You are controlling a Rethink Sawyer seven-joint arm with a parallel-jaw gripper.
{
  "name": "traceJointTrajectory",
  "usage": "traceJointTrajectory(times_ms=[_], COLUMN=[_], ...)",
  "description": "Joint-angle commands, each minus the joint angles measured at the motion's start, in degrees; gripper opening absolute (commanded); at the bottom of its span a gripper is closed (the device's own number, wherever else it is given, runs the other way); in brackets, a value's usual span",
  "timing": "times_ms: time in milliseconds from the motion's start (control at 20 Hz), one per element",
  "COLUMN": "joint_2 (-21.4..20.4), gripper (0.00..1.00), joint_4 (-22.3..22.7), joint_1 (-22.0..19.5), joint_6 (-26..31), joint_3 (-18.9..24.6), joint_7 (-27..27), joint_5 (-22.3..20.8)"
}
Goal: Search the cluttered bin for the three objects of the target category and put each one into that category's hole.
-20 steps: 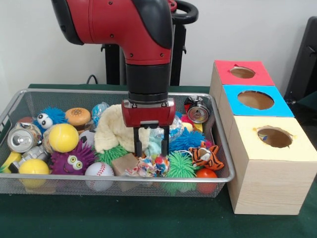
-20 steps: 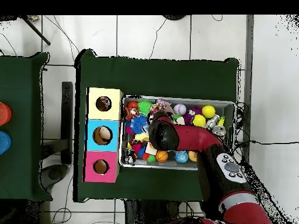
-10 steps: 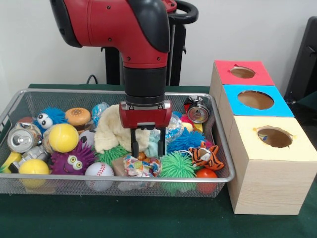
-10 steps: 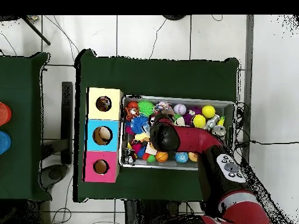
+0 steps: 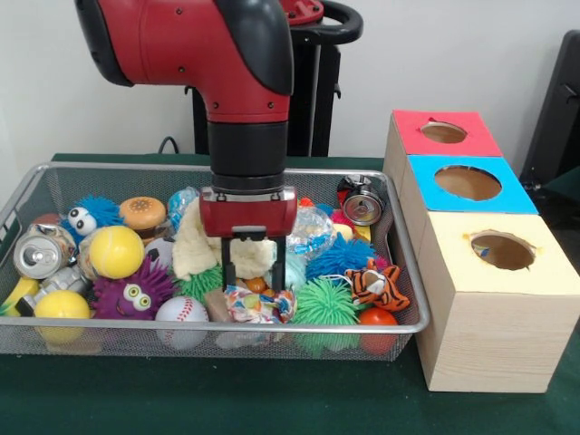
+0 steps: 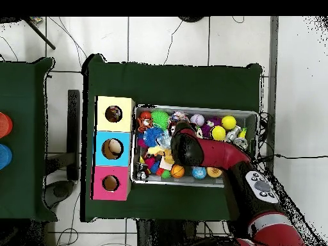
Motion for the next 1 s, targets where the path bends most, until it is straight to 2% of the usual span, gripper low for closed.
traceJointTrajectory(times_ms=[50, 450, 500, 650, 700, 800, 1000], joint_2=[1.6, 2.53, 2.92, 3.77, 3.99, 4.91, 4.51], gripper=[1.0, 1.0, 1.0, 1.0, 1.0, 1.0, 1.0], joint_4=[-2.16, -3.12, -3.49, -6.14, -6.05, -4.45, -2.09], joint_1=[-2.49, -4.94, -4.74, -1.95, -2.55, -5.18, -5.49], joint_6=[-1.85, -0.87, -0.89, 1.49, 1.46, 1.45, -0.21], joint_3=[5.68, 8.02, 7.82, 3.42, 4.14, 8.73, 11.21], joint_7=[6.93, 4.58, 4.3, 2.88, 2.62, 2.02, 3.28], joint_5=[0.08, -1.33, -1.63, -2.45, -2.61, -2.57, -2.66])
